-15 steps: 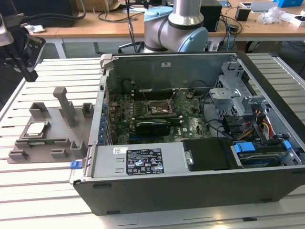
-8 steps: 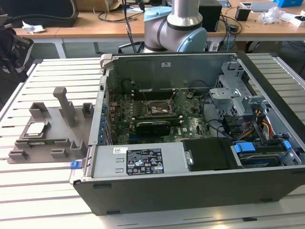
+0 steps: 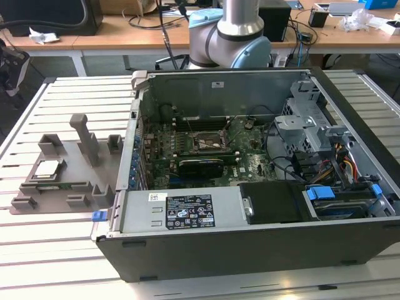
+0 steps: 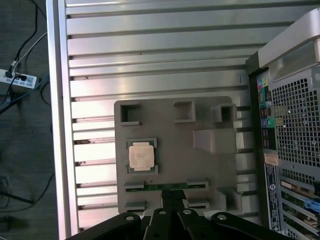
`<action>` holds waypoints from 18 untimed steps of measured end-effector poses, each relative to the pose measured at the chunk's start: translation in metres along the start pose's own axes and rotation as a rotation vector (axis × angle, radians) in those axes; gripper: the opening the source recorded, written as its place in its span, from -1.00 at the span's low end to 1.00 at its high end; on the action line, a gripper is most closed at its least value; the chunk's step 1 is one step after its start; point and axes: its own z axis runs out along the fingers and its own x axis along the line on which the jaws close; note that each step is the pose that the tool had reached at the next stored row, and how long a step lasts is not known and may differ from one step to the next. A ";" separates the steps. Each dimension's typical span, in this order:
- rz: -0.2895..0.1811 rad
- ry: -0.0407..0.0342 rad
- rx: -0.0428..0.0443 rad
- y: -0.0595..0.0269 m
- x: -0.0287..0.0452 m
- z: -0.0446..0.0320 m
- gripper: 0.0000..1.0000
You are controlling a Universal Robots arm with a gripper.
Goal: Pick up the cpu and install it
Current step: 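Reach for the cpu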
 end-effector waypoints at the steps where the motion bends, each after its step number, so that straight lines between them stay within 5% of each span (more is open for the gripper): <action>1: 0.000 0.0001 0.0001 -0.0002 0.0029 0.0000 -0.79; 13: 0.000 0.0001 0.0001 -0.0022 0.0290 0.0009 -0.79; 18: 0.000 0.0001 0.0001 -0.0020 0.0292 0.0009 -0.79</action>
